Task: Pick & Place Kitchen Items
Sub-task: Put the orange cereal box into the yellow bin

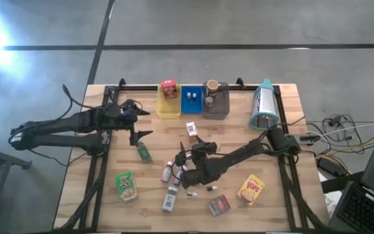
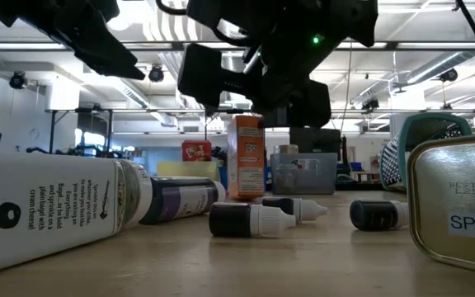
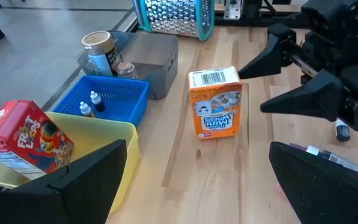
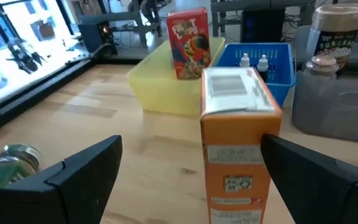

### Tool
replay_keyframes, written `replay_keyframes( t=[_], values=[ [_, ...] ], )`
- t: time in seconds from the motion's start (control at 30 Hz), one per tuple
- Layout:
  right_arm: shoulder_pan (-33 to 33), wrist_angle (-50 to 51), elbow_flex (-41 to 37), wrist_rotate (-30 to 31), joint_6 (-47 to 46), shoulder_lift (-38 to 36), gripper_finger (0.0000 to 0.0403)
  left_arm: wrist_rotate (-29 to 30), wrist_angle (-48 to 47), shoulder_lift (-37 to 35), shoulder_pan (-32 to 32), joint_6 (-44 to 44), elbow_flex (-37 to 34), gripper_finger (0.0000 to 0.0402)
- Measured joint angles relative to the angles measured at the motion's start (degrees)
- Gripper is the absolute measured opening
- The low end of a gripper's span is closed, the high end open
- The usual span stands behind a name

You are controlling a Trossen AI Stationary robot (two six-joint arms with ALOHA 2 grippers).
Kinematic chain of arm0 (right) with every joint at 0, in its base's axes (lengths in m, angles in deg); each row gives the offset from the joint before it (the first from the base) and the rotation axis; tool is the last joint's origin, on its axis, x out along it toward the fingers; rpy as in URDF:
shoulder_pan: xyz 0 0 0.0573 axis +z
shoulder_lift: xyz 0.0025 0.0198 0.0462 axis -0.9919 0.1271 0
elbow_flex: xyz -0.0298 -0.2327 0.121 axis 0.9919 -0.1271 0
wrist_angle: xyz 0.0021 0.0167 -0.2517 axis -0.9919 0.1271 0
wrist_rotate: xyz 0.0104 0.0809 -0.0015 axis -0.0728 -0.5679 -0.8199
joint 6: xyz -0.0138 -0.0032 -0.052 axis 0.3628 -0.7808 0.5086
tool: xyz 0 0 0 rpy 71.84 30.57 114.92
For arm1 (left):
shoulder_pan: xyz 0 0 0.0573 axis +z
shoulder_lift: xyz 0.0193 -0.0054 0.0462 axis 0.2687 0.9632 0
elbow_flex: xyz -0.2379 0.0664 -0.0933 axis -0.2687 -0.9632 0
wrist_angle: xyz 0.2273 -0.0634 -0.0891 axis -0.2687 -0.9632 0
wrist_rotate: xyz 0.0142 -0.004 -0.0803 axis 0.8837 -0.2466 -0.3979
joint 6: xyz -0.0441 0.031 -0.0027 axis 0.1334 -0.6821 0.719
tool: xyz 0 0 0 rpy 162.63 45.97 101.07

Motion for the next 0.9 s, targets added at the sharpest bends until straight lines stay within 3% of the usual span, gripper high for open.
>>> replay_keyframes(
  t=[0.67,0.9],
  values=[
    [1.3,1.6,0.0,-4.9,1.4,0.2,0.0379,0.1,-0.4,0.0,0.0,-1.0,0.0,0.0400],
    [2.4,6.1,0.0,-8.1,-2.4,0.0,0.0379,0.3,-1.0,0.0,0.0,-1.9,0.0,0.0400]
  ],
)
